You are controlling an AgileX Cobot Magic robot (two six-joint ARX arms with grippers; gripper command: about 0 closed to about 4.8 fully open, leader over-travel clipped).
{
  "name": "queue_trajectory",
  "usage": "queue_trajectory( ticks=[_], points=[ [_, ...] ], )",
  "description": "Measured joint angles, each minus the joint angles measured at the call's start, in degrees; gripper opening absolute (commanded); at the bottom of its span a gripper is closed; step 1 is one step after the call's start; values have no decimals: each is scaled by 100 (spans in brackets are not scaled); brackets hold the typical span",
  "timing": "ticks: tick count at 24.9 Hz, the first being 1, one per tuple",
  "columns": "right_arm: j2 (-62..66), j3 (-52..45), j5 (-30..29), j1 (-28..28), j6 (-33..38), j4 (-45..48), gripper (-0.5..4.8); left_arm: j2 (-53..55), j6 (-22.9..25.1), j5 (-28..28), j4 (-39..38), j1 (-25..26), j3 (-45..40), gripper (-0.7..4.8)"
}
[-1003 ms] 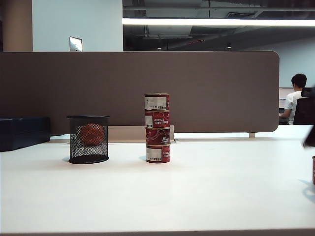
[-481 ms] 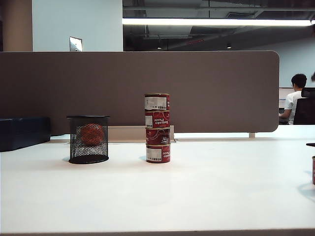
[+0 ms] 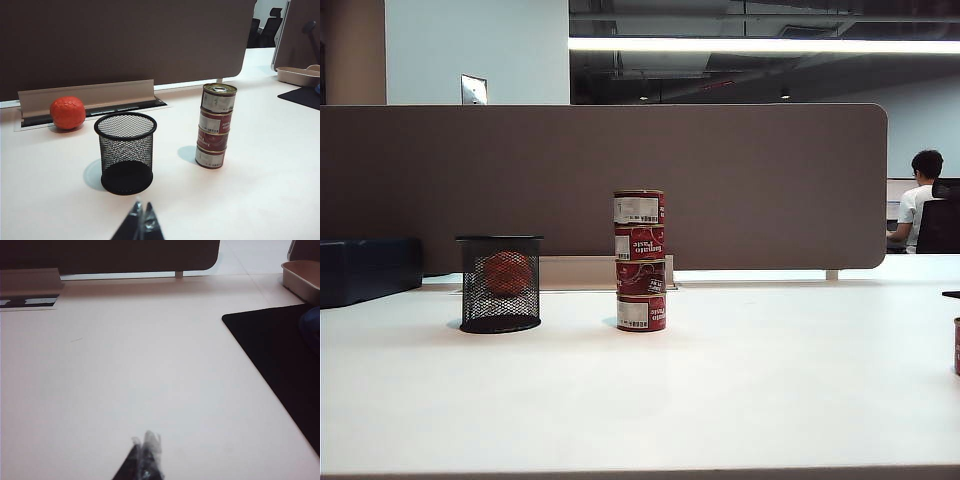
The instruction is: Take a can of tomato sauce from the stacked ones and place it on the table.
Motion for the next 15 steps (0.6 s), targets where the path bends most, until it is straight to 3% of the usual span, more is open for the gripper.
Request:
queue_trajectory(
  ticks=[6,15],
  points=[
    [-555,-262,-472,-9,-133,-216,-7,0,0,0,0,0,0,-6],
    [-1663,-929,-487,2,68,-474,-7,0,-4,0,0,0,0,-6]
  ],
)
